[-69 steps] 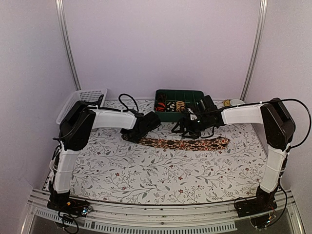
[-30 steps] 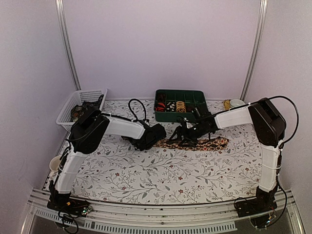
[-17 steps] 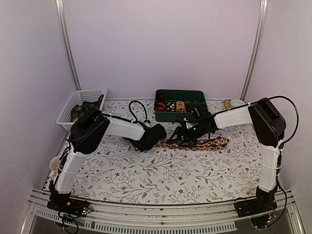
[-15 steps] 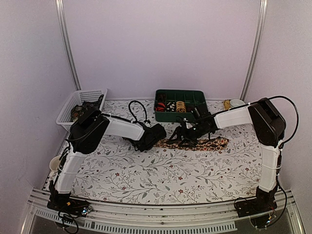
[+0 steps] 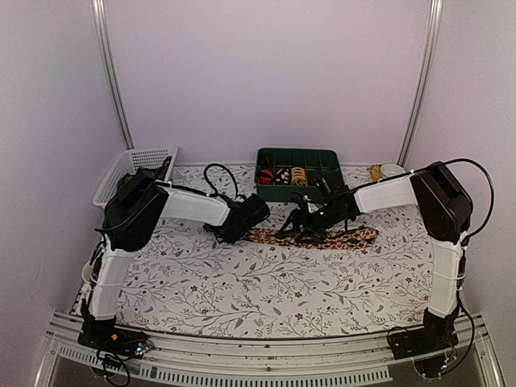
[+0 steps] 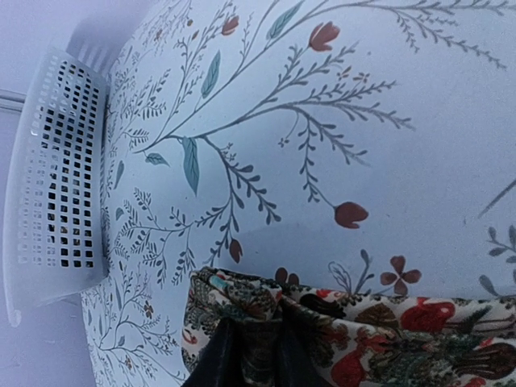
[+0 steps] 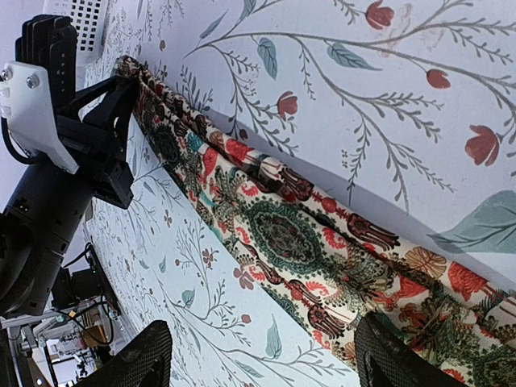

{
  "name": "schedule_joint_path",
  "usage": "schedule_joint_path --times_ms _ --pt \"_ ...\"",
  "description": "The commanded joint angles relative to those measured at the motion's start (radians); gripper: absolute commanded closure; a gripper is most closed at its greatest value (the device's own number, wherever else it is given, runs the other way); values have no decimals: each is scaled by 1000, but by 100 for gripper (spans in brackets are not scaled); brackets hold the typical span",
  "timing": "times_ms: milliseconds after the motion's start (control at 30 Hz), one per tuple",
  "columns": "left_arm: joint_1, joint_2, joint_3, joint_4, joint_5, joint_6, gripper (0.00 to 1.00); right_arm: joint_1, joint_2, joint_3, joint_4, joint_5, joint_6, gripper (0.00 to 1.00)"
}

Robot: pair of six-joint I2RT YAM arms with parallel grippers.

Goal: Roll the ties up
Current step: Roll the tie at the center of the board.

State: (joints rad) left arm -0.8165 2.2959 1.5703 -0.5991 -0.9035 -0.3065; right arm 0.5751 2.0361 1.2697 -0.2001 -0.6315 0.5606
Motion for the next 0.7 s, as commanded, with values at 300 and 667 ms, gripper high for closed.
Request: schedule_joint_path --times_ms 300,667 --pt "21 -55 -44 60 142 -9 78 6 60 19 -6 -10 -1 22" --pt "30 -121 -80 99 200 -18 67 6 64 22 -6 -11 1 22"
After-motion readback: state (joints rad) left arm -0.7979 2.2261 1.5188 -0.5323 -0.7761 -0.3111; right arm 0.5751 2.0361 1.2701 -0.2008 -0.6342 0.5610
